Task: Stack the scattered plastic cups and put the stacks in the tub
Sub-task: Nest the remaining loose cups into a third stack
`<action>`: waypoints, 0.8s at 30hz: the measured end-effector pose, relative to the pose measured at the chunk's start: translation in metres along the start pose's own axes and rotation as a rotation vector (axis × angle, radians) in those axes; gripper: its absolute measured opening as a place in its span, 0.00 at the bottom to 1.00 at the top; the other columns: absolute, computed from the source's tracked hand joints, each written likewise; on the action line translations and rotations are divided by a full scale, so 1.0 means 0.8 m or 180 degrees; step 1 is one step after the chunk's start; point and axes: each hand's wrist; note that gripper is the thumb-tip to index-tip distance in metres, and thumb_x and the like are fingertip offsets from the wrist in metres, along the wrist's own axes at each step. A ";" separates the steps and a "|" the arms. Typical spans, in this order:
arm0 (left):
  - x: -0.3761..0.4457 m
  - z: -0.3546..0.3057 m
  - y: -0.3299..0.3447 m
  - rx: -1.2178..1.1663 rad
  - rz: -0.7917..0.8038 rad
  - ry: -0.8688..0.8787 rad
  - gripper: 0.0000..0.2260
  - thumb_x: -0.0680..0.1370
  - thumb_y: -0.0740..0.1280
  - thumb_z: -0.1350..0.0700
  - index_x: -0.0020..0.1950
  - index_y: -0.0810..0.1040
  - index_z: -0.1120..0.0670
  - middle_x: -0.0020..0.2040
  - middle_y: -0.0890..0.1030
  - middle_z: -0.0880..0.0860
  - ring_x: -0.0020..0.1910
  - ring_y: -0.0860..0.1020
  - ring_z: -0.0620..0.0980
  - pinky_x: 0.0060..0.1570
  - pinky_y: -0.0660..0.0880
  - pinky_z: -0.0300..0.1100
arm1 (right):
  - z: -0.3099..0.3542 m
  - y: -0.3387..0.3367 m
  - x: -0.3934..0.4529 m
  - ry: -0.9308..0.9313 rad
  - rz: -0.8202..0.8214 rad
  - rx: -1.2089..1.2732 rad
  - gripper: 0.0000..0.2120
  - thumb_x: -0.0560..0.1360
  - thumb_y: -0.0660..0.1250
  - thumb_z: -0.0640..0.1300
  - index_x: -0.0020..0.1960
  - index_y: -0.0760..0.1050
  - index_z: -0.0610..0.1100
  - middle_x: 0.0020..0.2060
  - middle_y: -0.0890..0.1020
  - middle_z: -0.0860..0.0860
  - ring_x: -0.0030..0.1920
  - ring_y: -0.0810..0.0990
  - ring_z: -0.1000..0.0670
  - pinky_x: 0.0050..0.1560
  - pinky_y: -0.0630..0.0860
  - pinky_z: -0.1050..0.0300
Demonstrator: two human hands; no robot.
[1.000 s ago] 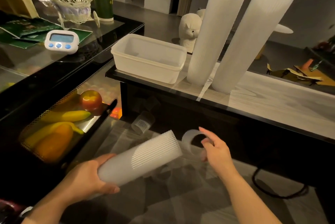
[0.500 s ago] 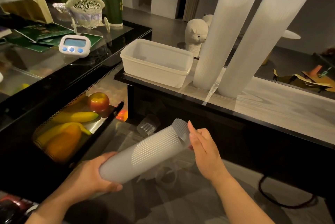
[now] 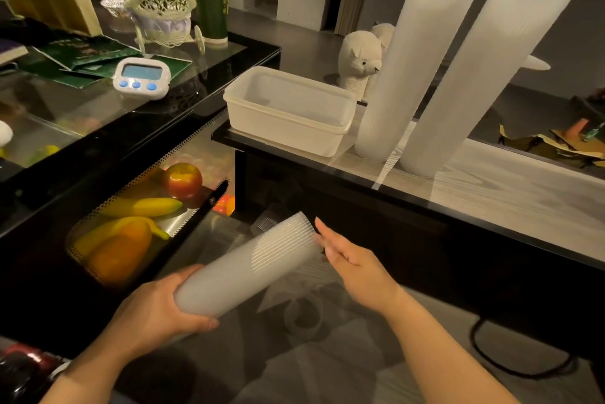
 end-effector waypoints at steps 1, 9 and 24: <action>0.000 0.001 0.001 0.0049 -0.0008 -0.0033 0.42 0.47 0.74 0.28 0.59 0.63 0.27 0.50 0.78 0.40 0.47 0.78 0.42 0.49 0.78 0.46 | -0.012 0.009 0.003 0.0155 -0.0286 0.0206 0.20 0.84 0.56 0.48 0.72 0.62 0.65 0.63 0.77 0.61 0.62 0.77 0.58 0.63 0.72 0.65; -0.003 0.013 0.003 0.0162 0.0014 -0.0187 0.52 0.48 0.73 0.27 0.72 0.68 0.38 0.54 0.79 0.43 0.50 0.78 0.44 0.53 0.78 0.45 | -0.124 0.094 0.031 0.2025 -0.0097 -0.0635 0.18 0.76 0.69 0.43 0.65 0.75 0.42 0.50 0.82 0.46 0.50 0.82 0.43 0.55 0.80 0.49; -0.007 0.014 0.016 0.0037 0.0218 -0.0151 0.54 0.48 0.76 0.29 0.74 0.67 0.38 0.58 0.79 0.42 0.53 0.79 0.42 0.55 0.78 0.43 | -0.034 0.001 0.041 -0.0020 -0.1053 0.0058 0.20 0.79 0.64 0.52 0.68 0.66 0.67 0.51 0.70 0.53 0.46 0.77 0.54 0.52 0.77 0.62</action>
Point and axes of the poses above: each hand's wrist, its own x-axis towards the middle knuckle, its own y-axis out of the palm, z = x × y
